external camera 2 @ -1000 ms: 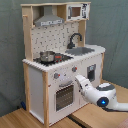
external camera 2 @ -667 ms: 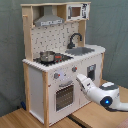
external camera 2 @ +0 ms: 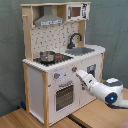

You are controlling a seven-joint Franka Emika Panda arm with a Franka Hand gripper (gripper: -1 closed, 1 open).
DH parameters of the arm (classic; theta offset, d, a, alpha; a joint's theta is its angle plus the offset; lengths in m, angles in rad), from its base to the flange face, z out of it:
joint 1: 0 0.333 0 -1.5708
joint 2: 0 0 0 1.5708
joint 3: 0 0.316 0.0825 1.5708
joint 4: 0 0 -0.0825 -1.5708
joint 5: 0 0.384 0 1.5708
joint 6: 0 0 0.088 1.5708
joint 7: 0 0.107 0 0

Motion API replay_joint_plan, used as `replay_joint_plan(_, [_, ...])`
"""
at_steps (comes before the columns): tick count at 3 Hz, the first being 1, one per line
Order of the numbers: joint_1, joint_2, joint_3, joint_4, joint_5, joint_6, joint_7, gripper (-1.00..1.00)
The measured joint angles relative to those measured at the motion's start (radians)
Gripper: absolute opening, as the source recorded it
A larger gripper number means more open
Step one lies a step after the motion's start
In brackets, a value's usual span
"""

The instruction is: Play with the kitchen

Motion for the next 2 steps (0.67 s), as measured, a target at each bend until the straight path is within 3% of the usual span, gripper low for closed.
replay_joint_plan(1, [0.019,0.0,-0.037,0.028,-0.066,0.001,-0.08,1.0])
replay_joint_plan(2, [0.015,0.0,-0.042,0.065,-0.164,0.001,-0.108,1.0])
